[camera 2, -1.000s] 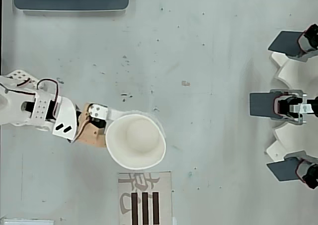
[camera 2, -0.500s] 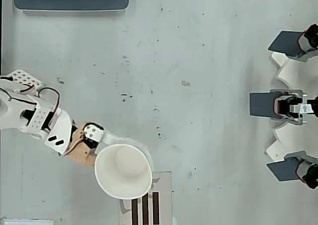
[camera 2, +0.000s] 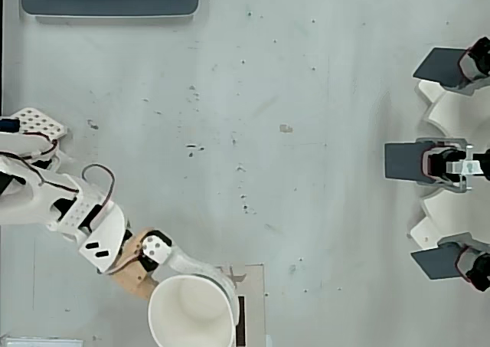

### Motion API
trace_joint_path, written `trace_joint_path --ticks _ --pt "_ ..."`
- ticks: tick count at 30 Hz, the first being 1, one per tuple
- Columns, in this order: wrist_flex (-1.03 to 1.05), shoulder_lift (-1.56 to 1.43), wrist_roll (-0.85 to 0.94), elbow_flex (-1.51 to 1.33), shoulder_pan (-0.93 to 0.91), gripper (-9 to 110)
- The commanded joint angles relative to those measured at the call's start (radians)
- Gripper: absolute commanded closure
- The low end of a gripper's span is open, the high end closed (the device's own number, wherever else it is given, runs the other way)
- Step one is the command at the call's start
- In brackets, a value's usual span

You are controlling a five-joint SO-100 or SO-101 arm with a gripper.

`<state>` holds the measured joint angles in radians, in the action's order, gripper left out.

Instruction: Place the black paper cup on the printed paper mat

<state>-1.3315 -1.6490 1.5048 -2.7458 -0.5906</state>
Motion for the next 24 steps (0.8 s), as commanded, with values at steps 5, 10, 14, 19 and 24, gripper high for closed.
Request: trace_joint_path --ticks 5,10,14,19,24 --pt "-0.041 0.129 -0.011 0.158 -0.054 95" --pt "-0.044 0.219 -0.011 0.259 -0.069 95" --pt "-0.044 0.285 -0.011 0.324 -0.071 95" --pt "-0.049 0.36 -0.011 0.379 -0.071 95" --pt "-0.052 0.442 -0.011 0.442 -0.071 95"
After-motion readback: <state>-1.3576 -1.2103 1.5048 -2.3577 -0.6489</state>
